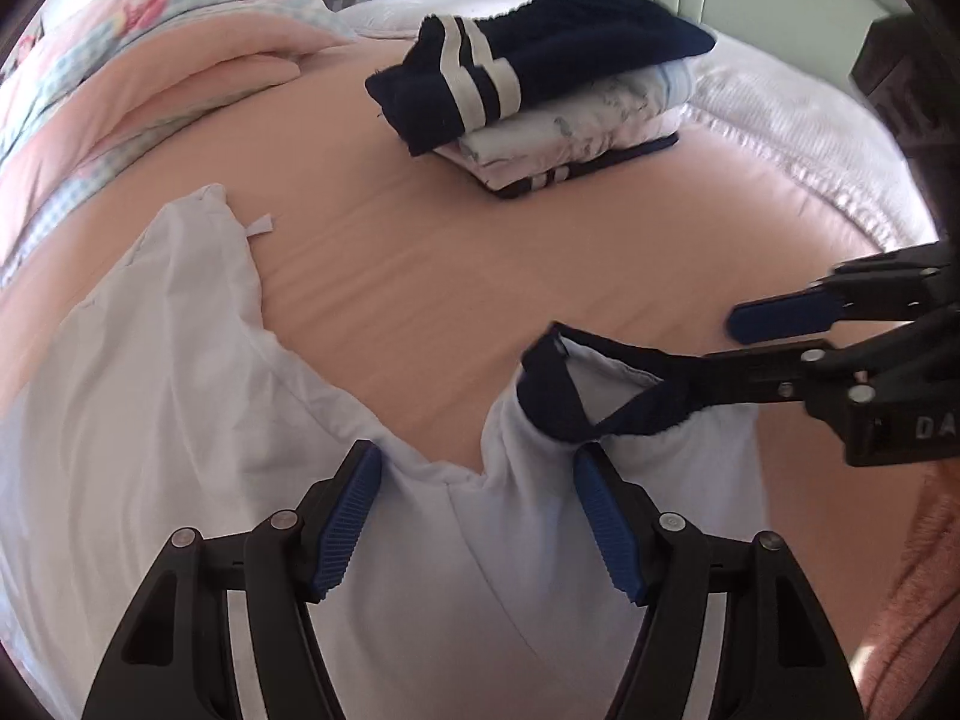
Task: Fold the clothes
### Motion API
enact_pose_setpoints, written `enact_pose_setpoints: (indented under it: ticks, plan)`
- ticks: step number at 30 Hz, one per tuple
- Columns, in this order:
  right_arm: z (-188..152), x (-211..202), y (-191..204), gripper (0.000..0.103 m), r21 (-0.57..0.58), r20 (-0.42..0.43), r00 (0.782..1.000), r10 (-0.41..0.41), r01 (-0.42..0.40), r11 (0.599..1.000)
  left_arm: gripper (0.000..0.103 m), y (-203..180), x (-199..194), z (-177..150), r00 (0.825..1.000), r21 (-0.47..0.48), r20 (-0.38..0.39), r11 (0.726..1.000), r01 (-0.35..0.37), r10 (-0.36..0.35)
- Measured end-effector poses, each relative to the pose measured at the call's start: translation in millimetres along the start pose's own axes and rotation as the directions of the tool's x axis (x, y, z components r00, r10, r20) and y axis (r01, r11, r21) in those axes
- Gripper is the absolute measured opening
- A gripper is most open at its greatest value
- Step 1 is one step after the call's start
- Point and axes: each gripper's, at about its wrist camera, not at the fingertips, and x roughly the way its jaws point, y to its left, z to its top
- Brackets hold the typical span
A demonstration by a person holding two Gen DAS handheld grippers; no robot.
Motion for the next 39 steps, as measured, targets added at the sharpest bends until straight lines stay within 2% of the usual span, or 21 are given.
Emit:
enact_pose_setpoints:
  ticks: [2,4,5,7,9,11,15,18,21,25,28,30,31,34,37,39]
  plan:
    - [1.2,-0.9,-0.5,0.045,0.001,0.012,0.999,-0.032,0.032,0.999,0.066,3.9,6.0,8.1,1.000,-0.041,0.019,0.999,-0.019,0.020]
    - [3.1,-5.7,-2.0,0.045,0.016,0.042,0.999,-0.018,0.017,1.000,0.066,10.8,9.0,15.2,0.999,-0.105,0.029,0.994,-0.043,0.046]
    - [3.9,-8.4,-3.0,0.045,0.024,0.057,0.998,0.007,-0.009,1.000,0.066,14.1,10.4,18.4,0.998,-0.135,0.032,0.989,-0.057,0.062]
    - [4.5,-8.0,-2.7,0.045,0.032,0.053,0.994,0.096,-0.098,0.995,0.066,18.8,8.4,20.7,0.998,-0.170,0.042,0.984,-0.043,0.050]
    - [2.6,-1.1,2.3,0.045,0.017,0.008,0.989,0.147,-0.147,0.989,0.066,20.9,0.1,20.2,0.996,-0.185,0.072,0.982,-0.037,0.051]
    - [4.4,3.4,4.6,0.045,0.004,-0.001,0.995,0.099,-0.099,0.995,0.066,21.9,-12.4,16.4,0.993,-0.182,0.108,0.983,-0.022,0.042]
    - [10.5,9.2,4.8,0.044,-0.004,0.007,1.000,-0.012,0.012,1.000,0.066,22.3,-27.6,6.2,0.994,-0.166,0.107,0.986,0.015,0.003]
    - [14.8,9.7,-2.1,0.044,0.037,0.034,0.997,-0.068,0.067,0.997,0.066,20.3,-35.5,0.2,0.995,-0.168,0.102,0.986,0.006,0.011]
    - [15.9,7.2,-8.2,0.044,0.036,0.045,0.986,-0.161,0.159,0.987,0.066,18.3,-43.5,-5.8,0.995,-0.169,0.098,0.986,-0.002,0.019]
    - [14.2,-6.6,-15.9,0.044,0.065,0.087,0.986,-0.144,0.139,0.988,0.066,15.6,-54.1,-13.8,0.995,-0.171,0.092,0.985,-0.014,0.030]
    - [6.5,-23.6,-11.1,0.044,0.079,0.135,0.988,-0.077,0.067,0.995,0.066,13.6,-62.1,-19.8,0.995,-0.173,0.087,0.985,-0.023,0.038]
    - [-5.4,-34.2,-5.7,0.044,0.089,0.136,0.990,0.029,-0.041,0.995,0.066,11.0,-73.8,-39.8,0.997,-0.137,0.056,0.990,-0.039,0.047]
    - [-11.0,-34.7,6.9,0.044,0.076,0.136,0.989,0.054,-0.065,0.995,0.066,11.4,-78.6,-50.4,0.998,-0.125,0.035,0.991,-0.046,0.051]
    - [-34.3,-33.3,55.8,0.045,0.012,0.132,0.987,0.089,-0.091,0.996,0.066,19.5,-89.6,-78.4,0.997,-0.108,-0.025,0.991,-0.074,0.072]
    - [-68.1,-28.4,91.5,0.044,-0.049,0.070,0.992,0.103,-0.100,0.994,0.066,37.4,-100.7,-112.2,0.991,-0.174,-0.080,0.977,-0.119,0.107]
    - [-85.9,-19.8,108.2,0.045,-0.114,0.023,0.999,0.044,-0.041,0.993,0.066,48.6,-101.1,-139.6,0.988,-0.219,-0.120,0.968,-0.123,0.098]
